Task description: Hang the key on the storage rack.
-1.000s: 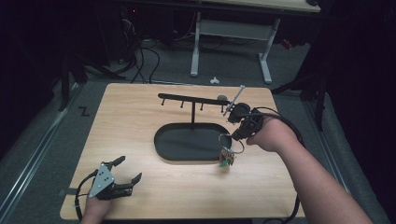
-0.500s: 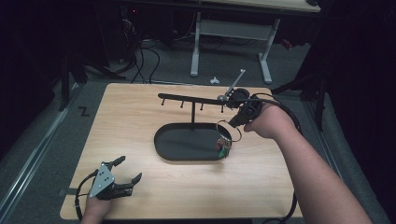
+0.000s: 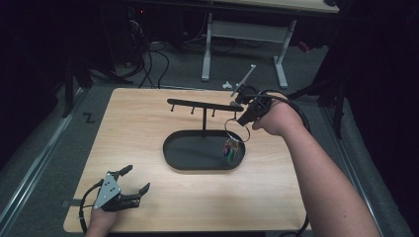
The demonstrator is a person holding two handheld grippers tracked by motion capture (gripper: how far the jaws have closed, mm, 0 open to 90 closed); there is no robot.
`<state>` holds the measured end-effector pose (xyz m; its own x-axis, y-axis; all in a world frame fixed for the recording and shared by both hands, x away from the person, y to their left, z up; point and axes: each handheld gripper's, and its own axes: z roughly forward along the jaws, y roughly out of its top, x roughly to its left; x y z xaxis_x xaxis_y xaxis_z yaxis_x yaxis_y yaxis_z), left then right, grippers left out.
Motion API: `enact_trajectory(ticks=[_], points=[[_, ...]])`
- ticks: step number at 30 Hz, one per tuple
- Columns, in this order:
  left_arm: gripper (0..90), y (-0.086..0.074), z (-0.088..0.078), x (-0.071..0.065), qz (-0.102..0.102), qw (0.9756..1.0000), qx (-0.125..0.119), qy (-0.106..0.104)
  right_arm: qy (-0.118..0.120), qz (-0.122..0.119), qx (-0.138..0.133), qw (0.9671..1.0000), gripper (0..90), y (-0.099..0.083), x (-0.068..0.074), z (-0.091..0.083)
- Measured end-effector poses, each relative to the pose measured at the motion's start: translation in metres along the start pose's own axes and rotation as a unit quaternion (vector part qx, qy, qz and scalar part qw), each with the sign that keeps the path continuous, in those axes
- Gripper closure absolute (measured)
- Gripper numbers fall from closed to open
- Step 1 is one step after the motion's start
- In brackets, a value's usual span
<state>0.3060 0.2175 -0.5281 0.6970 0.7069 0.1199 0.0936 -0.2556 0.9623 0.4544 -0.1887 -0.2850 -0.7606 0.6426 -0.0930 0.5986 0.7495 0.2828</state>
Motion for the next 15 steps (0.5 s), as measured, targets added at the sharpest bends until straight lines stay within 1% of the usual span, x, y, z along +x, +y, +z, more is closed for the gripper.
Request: enact_trajectory(ticks=[5, 11, 12, 13, 15], points=[[15.0, 0.000, 0.000, 0.000, 0.000, 1.0000, 0.000, 0.000, 0.002, 0.004, -0.001, 1.0000, 87.7, 0.006, -0.007, 0.007], [15.0, 0.000, 0.000, 0.000, 0.001, 1.0000, 0.000, 0.000, 0.003, 0.019, -0.005, 0.9998, 87.7, 0.010, -0.017, 0.013], [15.0, 0.000, 0.000, 0.000, 0.001, 1.0000, 0.000, 0.000, 0.002, 0.018, -0.007, 0.9998, 87.7, 0.011, -0.019, 0.013], [15.0, 0.000, 0.000, 0.000, 0.001, 1.0000, 0.000, 0.000, 0.002, 0.024, -0.007, 0.9997, 87.7, 0.011, -0.020, 0.014], [15.0, 0.000, 0.000, 0.000, 0.001, 1.0000, 0.000, -0.001, 0.001, 0.024, -0.009, 0.9997, 87.7, 0.011, -0.024, 0.015]])
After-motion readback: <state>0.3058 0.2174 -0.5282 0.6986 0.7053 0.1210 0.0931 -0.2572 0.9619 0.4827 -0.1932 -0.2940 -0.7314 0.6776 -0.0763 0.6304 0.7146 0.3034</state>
